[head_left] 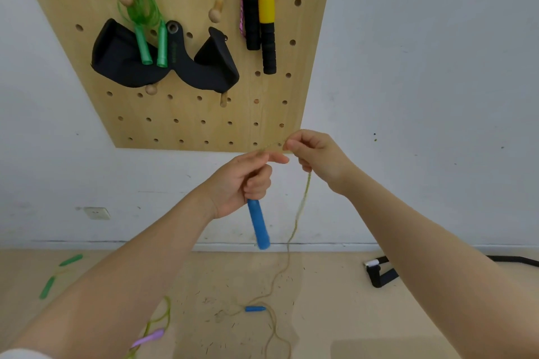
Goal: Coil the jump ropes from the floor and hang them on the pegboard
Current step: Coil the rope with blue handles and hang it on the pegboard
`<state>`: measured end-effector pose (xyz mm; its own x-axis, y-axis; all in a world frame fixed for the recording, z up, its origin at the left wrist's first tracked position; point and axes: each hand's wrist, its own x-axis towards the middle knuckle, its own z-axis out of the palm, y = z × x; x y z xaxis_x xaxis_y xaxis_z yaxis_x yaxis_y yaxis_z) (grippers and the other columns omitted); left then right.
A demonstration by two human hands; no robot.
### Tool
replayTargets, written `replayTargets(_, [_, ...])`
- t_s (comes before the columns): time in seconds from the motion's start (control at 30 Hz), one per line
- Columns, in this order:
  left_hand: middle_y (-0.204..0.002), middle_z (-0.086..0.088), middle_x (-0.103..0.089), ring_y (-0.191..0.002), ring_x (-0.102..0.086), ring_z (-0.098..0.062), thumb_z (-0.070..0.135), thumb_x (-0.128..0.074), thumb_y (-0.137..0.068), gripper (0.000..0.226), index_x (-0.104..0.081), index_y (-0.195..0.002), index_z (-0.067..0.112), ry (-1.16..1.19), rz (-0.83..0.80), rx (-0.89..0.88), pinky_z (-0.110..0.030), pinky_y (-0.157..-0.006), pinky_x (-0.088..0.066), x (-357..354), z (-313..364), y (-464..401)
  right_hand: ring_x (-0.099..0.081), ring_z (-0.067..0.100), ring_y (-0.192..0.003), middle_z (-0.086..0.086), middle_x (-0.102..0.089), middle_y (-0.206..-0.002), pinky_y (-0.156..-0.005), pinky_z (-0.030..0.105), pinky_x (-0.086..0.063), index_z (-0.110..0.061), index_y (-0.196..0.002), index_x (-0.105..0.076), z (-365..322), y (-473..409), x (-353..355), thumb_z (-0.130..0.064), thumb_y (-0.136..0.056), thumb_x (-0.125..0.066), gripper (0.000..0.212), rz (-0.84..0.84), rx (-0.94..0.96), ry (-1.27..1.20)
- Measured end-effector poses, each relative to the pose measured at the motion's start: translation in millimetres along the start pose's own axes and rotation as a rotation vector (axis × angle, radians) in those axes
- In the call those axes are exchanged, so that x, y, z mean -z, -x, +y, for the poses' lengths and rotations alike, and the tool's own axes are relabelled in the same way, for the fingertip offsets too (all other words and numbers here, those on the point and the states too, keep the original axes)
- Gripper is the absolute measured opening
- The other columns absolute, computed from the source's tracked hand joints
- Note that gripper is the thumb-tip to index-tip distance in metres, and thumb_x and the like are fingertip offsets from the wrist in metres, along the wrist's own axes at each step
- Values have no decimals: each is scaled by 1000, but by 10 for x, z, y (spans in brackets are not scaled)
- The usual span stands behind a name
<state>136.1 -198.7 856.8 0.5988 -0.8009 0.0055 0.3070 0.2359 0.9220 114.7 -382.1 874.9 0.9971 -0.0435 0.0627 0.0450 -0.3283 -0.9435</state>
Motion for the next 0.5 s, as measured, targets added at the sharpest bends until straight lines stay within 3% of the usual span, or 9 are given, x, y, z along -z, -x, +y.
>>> replayTargets(0.1, [-51, 8, -41, -35, -26, 0, 26, -43, -93, 31, -60, -119, 29, 97, -5, -56, -14, -38, -18, -55, 73, -3, -40, 13, -57, 3, -43, -62, -62, 25, -40, -14, -74, -62, 83, 27, -43, -33, -96, -48, 33, -84, -53, 176])
replayTargets(0.2, [-65, 5, -57, -35, -25, 0, 22, -33, -98, 39, -45, -130, 40, 47, 91, -118, -13, -37, -20, -98, 139, -32, -42, 14, -58, 3, -43, -63, -63, 22, -40, -10, -83, -64, 160, 85, -104, -38, -99, -38, 41, -247, -195, 340])
replayTargets(0.27, [-77, 2, -66, -37, -24, -2, 20, -28, -102, 41, -38, -135, 42, -43, 199, -99, -13, -38, -22, -87, 115, -66, -44, 15, -62, 1, -44, -67, -68, 24, -43, -14, -102, -65, 163, 120, -147, -34, -100, -37, 35, -398, -262, 458])
replayTargets(0.33, [-96, -3, -70, -42, -38, -5, 18, -28, -103, 43, -30, -141, 39, -91, 307, -52, -14, -43, -34, -67, 67, -90, -51, 18, -72, 0, -47, -76, -73, 28, -48, -25, -125, -55, 109, 157, -209, -28, -99, -36, 32, -574, -270, 637])
replayTargets(0.4, [-118, -5, -65, -75, -64, -13, 16, -32, -102, 46, -26, -144, 34, -96, 374, 2, -21, -71, -53, -41, 1, -115, -57, 19, -74, -3, -50, -81, -69, 24, -49, -28, -134, -45, 14, 199, -283, -20, -97, -36, 39, -698, -229, 778])
replayTargets(0.43, [-126, -4, -60, -99, -64, -18, 15, -34, -102, 47, -26, -144, 33, -124, 392, 25, -26, -89, -50, -19, -36, -131, -58, 19, -72, -5, -49, -80, -67, 23, -47, -25, -133, -46, -46, 219, -314, -18, -96, -38, 38, -730, -194, 834])
replayTargets(0.5, [-134, 3, -53, -123, -50, -19, 16, -34, -102, 46, -28, -144, 34, -247, 412, 65, -30, -105, -37, 34, -107, -158, -63, 21, -71, -6, -51, -77, -66, 24, -45, -18, -117, -58, -144, 220, -323, -21, -94, -45, 27, -740, -133, 891])
